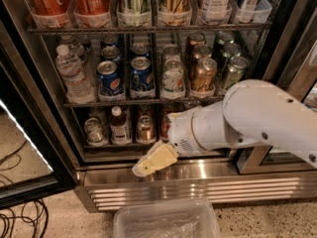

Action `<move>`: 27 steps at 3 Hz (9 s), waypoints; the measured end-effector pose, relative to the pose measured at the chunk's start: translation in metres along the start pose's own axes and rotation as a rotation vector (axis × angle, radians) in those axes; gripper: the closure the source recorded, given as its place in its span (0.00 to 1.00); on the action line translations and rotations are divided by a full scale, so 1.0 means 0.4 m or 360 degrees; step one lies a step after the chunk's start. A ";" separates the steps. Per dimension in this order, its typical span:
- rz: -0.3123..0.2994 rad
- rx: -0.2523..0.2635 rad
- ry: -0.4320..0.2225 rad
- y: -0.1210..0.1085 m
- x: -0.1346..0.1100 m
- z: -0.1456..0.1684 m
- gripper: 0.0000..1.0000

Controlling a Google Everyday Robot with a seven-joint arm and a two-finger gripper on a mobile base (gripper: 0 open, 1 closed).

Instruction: Pick blue plastic bottle from bottom shelf of fridge

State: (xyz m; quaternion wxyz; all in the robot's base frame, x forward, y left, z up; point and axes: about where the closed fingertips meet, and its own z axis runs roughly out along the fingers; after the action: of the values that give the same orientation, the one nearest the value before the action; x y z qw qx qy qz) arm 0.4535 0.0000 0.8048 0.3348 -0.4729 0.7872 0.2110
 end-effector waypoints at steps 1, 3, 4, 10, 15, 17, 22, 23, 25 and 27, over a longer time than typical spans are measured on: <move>0.0014 0.0078 -0.0106 -0.027 -0.049 0.003 0.00; 0.0043 0.0104 -0.0142 -0.024 -0.034 0.057 0.00; 0.0108 0.0118 -0.0202 0.012 0.007 0.170 0.00; 0.0300 0.0345 -0.0366 0.029 0.037 0.484 0.00; 0.0547 0.0651 -0.0619 0.080 0.039 0.720 0.00; 0.0495 0.0825 -0.0645 0.167 0.051 0.790 0.00; 0.0446 0.1310 -0.0780 0.022 0.033 0.724 0.11; 0.0422 0.1356 -0.0814 0.007 0.029 0.727 0.16; 0.0368 0.1405 -0.0818 -0.011 0.040 0.726 0.16; 0.0314 0.1435 -0.0844 -0.035 0.045 0.702 0.17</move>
Offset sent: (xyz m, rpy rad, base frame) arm 0.0153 0.0091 0.0126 0.0516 -0.0505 -0.0387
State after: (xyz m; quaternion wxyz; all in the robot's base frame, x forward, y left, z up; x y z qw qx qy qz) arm 0.5519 0.1649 0.5985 0.6710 -0.1362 0.7289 -0.0056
